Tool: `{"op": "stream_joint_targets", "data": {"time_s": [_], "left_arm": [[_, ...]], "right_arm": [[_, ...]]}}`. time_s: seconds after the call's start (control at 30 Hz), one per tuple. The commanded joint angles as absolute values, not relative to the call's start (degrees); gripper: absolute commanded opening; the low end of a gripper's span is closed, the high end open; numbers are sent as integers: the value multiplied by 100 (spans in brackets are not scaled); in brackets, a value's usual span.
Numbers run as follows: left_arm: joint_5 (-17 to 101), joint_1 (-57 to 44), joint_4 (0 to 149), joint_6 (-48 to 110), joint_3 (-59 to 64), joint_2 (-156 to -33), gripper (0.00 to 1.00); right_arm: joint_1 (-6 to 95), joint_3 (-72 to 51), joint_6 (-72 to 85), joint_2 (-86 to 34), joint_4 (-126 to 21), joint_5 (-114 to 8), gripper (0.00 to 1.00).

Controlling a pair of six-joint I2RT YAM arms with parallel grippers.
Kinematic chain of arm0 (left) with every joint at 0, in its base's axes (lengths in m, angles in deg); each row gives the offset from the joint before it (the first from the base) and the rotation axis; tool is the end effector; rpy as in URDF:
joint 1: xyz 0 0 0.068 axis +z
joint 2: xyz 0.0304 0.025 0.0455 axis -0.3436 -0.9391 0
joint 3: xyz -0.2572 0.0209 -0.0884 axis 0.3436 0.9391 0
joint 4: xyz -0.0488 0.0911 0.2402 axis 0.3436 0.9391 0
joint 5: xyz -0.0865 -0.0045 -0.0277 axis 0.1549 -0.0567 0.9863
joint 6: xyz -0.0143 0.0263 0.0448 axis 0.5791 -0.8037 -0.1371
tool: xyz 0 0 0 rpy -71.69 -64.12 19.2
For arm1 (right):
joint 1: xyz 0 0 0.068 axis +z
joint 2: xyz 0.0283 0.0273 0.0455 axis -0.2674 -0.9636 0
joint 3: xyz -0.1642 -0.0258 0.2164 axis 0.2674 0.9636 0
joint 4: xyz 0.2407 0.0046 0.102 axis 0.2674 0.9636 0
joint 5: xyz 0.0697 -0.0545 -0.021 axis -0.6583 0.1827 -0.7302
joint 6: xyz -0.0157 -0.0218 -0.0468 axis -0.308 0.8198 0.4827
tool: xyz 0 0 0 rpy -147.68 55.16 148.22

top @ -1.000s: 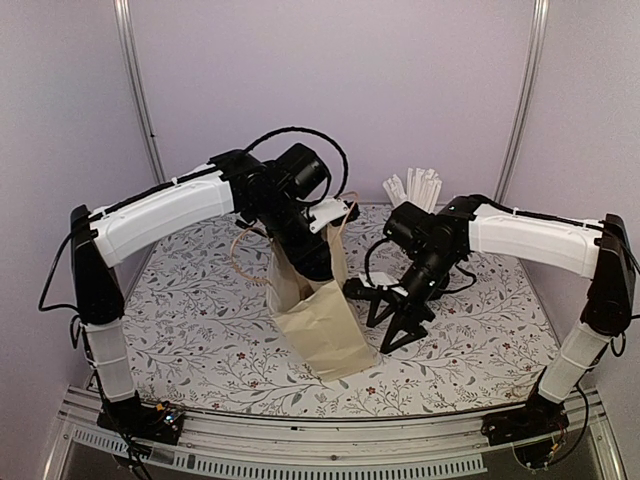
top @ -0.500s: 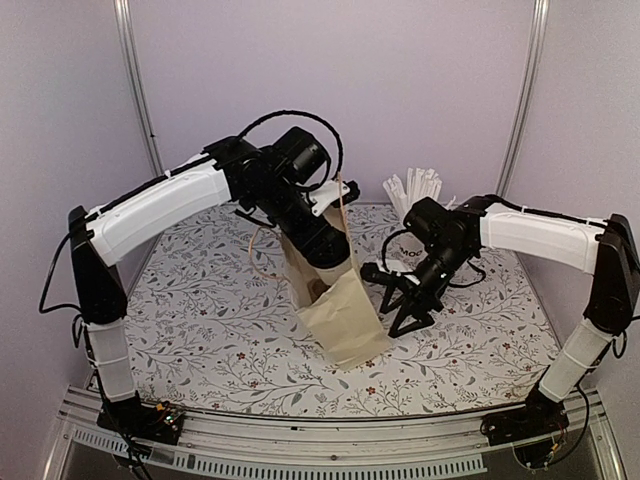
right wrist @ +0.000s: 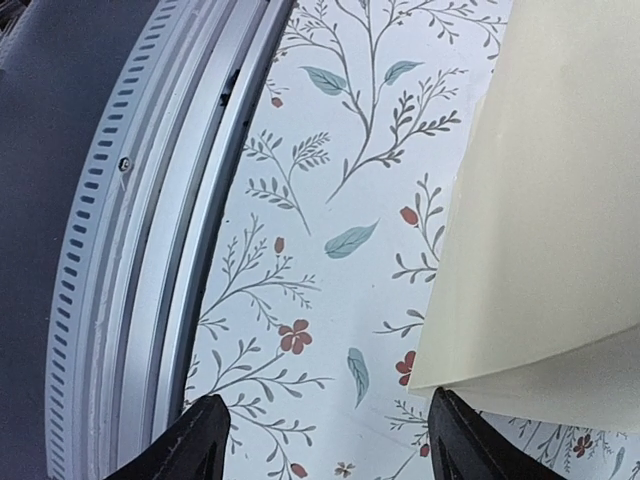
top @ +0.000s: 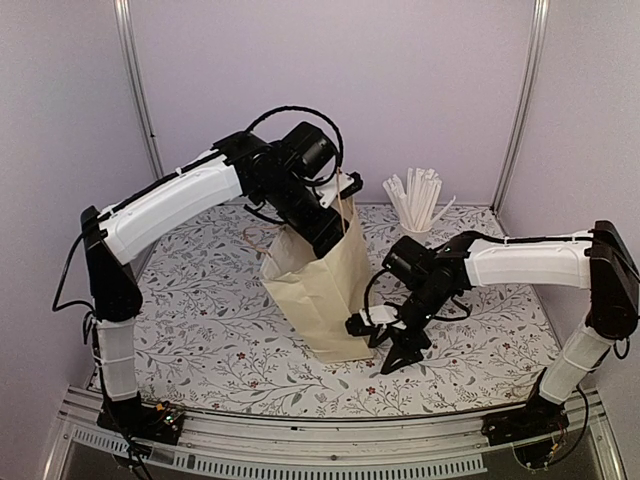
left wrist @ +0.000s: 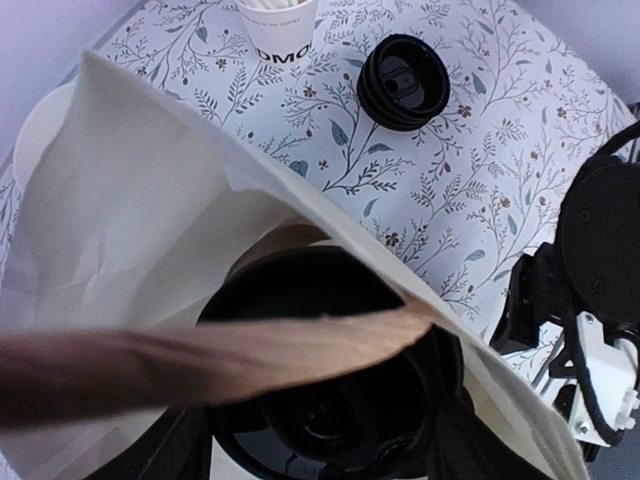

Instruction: Pack the takeout coffee

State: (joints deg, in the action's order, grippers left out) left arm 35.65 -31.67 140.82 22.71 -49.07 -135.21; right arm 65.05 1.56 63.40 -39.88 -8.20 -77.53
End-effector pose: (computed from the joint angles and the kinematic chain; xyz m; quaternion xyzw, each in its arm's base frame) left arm 0.2647 -0.3378 0.3533 0.3974 0.8710 -0.1474 0.2486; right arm 0.1850 0.2465 0.1992 -0.7509 0.5882 0.2770 0.1161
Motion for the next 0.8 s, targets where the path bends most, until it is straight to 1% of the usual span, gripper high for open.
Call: {"op": "stream_joint_targets", "data": {"time_s": [0.0, 0.13, 0.27, 0.37, 0.57, 0.67, 0.77], "left_arm": [[3576, -3289, 14101, 2475, -5056, -13521, 39], [3488, -3368, 14160, 2460, -5063, -13444, 39], [3233, -3374, 14198, 2375, -5122, -13366, 40], [3141, -3338, 14156, 2349, -5176, -13286, 40], [3011, -3301, 14412, 2370, -5338, -13094, 40], [3000, -3251, 14469, 2425, -5305, -12921, 40], [2987, -3191, 14473, 2433, -5244, -12801, 40]], "right_arm": [[6513, 122, 6182, -4141, -1295, -7653, 71], [6289, 293, 6371, -3760, -685, -7661, 71], [5754, -165, 6552, -3332, -17, -7924, 72], [5638, -437, 6478, -3236, 49, -7978, 74], [5604, -507, 6257, -3272, -33, -8221, 74], [5594, -1026, 6198, -3195, 264, -8353, 75], [5607, -2010, 6112, -3160, 815, -8571, 76]]}}
